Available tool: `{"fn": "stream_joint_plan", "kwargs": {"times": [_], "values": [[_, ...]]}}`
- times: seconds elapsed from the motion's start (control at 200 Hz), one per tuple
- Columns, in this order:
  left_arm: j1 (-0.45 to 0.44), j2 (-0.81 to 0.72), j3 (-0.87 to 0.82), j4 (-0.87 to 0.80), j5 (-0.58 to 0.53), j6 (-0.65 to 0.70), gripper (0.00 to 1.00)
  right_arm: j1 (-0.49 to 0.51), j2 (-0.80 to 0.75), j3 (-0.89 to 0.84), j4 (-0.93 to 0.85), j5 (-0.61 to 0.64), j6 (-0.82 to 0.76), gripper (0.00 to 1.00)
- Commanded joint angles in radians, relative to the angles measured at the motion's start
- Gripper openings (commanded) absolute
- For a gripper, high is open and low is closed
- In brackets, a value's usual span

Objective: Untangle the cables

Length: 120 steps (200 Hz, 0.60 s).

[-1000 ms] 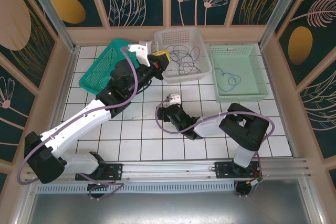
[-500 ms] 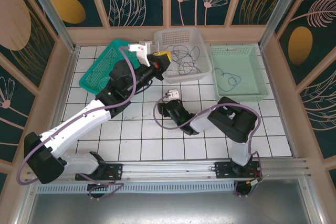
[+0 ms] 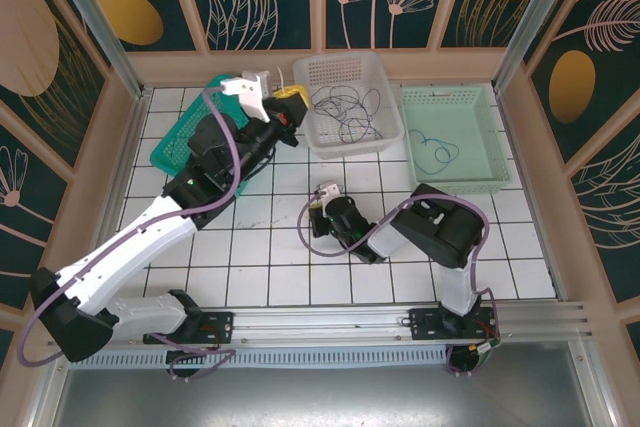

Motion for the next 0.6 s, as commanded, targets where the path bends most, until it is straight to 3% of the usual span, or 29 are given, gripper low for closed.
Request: {"fn": "stream_joint_plan", "kwargs": {"times": [0.0, 0.19, 0.395, 0.596], "values": [[0.004, -0.053, 0.073, -0.055, -0.139, 0.128, 0.04, -0.002, -0.068, -0.082, -0.024, -0.034, 0.046, 0.00], [0.006, -0.073, 0.130, -0.122, -0.248, 0.231, 0.02, 0.004, -0.149, -0.146, -0.062, -0.010, 0.072, 0.00], [0.035, -0.069, 0.048, -0.144, -0.411, 0.308, 0.02, 0.006, -0.243, -0.143, -0.120, -0.003, 0.077, 0.00], [0.192, -0.013, -0.011, -0.191, -0.400, 0.289, 0.01, 0.007, -0.288, -0.136, -0.161, -0.019, 0.063, 0.00]]}}
